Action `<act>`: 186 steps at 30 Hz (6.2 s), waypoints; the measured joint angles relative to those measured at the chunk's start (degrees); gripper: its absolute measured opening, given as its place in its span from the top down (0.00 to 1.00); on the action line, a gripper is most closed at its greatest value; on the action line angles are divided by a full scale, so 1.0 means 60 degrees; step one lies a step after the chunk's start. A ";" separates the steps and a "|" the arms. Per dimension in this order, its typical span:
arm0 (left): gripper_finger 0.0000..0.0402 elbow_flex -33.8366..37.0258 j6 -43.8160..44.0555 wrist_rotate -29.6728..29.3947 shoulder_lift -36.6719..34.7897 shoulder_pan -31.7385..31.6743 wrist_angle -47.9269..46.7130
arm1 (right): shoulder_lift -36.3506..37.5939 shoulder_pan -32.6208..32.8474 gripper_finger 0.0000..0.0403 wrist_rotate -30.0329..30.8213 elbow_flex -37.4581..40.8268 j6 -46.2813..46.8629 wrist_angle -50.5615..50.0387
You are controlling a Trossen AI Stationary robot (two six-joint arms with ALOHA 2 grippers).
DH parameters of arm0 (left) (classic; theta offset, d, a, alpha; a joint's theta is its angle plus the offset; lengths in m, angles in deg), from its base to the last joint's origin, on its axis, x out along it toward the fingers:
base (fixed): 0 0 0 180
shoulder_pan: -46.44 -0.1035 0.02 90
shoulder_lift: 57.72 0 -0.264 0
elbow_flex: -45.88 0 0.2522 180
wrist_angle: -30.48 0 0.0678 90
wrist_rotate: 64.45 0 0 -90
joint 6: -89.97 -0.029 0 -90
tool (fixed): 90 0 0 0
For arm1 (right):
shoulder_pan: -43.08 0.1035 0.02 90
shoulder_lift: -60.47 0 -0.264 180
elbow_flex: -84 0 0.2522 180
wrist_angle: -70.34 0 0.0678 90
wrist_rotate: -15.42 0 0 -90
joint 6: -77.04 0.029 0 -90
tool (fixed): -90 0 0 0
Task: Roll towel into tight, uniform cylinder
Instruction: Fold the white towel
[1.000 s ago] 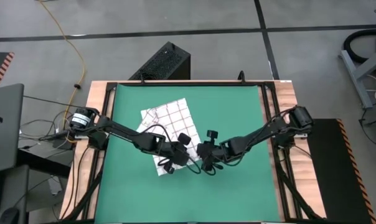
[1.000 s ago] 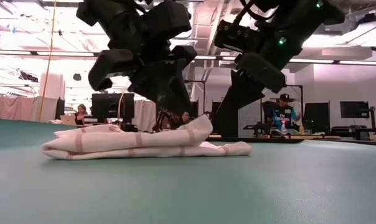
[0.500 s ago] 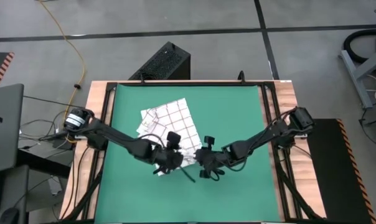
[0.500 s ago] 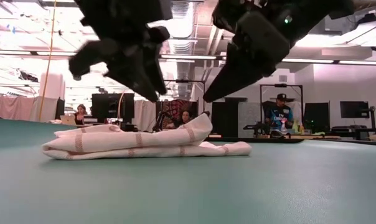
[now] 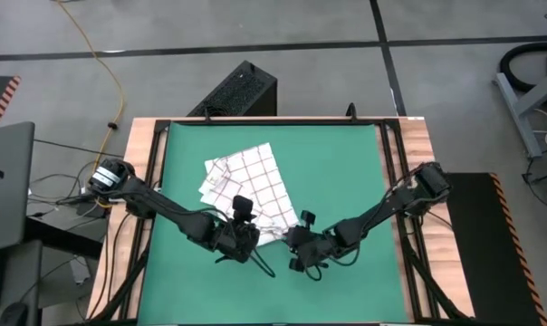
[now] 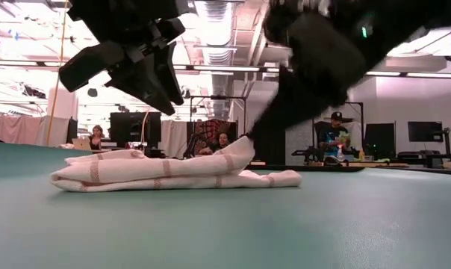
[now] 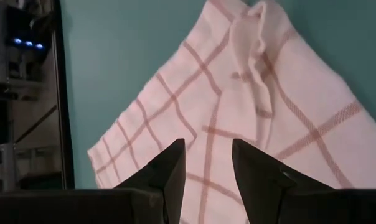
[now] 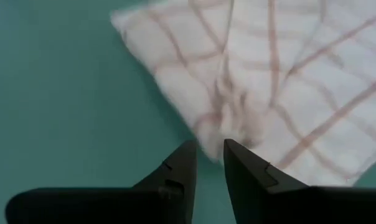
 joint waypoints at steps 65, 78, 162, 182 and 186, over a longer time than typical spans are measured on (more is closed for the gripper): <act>0.70 0.0004 0.1533 0.0173 0.0011 0.0013 -0.0531 | -0.0645 -0.0410 0.97 0.0232 -0.0262 0.2163 -0.0055; 0.96 0.1412 0.4377 -0.0644 0.0011 0.2407 0.2375 | -0.0645 -0.0856 1.00 0.0659 -0.0262 0.0849 0.0435; 1.00 0.0307 0.9174 -0.0714 0.2543 0.2856 -0.0545 | -0.0502 -0.0141 0.98 0.1489 -0.0262 0.2757 -0.2776; 1.00 0.0306 0.9243 -0.0642 0.2539 0.2867 -0.0926 | -0.0608 0.0460 0.77 0.1259 -0.0262 0.2747 -0.3543; 1.00 0.0306 0.9243 -0.0631 0.2539 0.2867 -0.0935 | -0.0598 0.0697 0.77 0.1273 -0.0262 0.2726 -0.3651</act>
